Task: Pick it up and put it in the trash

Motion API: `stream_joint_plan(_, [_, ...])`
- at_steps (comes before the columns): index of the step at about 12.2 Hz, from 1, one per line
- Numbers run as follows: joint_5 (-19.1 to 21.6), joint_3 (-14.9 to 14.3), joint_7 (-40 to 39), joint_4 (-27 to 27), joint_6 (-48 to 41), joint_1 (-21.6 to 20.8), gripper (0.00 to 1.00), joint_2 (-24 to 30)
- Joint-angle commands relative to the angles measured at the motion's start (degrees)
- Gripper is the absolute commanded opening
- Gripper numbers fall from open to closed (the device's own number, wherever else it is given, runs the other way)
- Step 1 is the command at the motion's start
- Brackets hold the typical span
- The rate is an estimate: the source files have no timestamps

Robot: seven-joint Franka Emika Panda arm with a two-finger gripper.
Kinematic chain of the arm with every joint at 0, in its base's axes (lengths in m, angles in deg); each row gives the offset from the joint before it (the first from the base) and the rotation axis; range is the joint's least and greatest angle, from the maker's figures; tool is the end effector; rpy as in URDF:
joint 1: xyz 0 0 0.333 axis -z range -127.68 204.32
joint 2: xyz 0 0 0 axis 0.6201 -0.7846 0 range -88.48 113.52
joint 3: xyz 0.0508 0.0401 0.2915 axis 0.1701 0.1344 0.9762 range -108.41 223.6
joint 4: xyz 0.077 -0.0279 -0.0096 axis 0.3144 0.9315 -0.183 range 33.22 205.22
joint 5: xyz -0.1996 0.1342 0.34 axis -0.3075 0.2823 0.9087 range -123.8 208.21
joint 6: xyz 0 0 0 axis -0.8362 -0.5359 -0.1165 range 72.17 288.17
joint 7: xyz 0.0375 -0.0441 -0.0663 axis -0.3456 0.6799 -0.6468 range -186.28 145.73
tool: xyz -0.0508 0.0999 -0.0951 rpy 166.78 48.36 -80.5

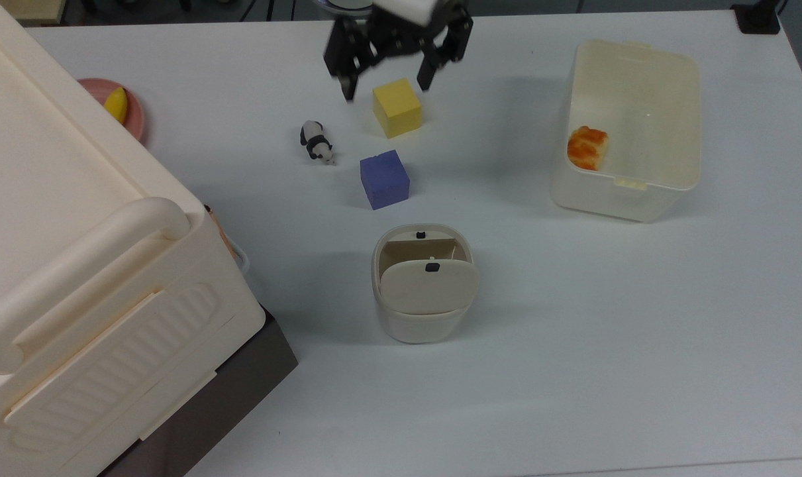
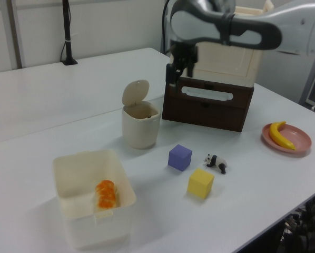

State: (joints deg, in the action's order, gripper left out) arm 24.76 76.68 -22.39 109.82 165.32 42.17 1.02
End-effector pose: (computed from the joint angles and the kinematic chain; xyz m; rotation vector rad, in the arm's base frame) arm 0.6307 0.1089 0.5400 2.8709 0.4424 0.0561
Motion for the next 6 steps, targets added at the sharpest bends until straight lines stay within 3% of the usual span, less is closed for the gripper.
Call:
stream_joint_plan(1, [5.12, -3.61, 7.39, 10.95, -4.07, 0.28, 1.0, 11.55])
stream_joint_plan(6, [7.24, -5.36, 8.0, 11.96, -5.58, 2.91, 1.0, 14.49])
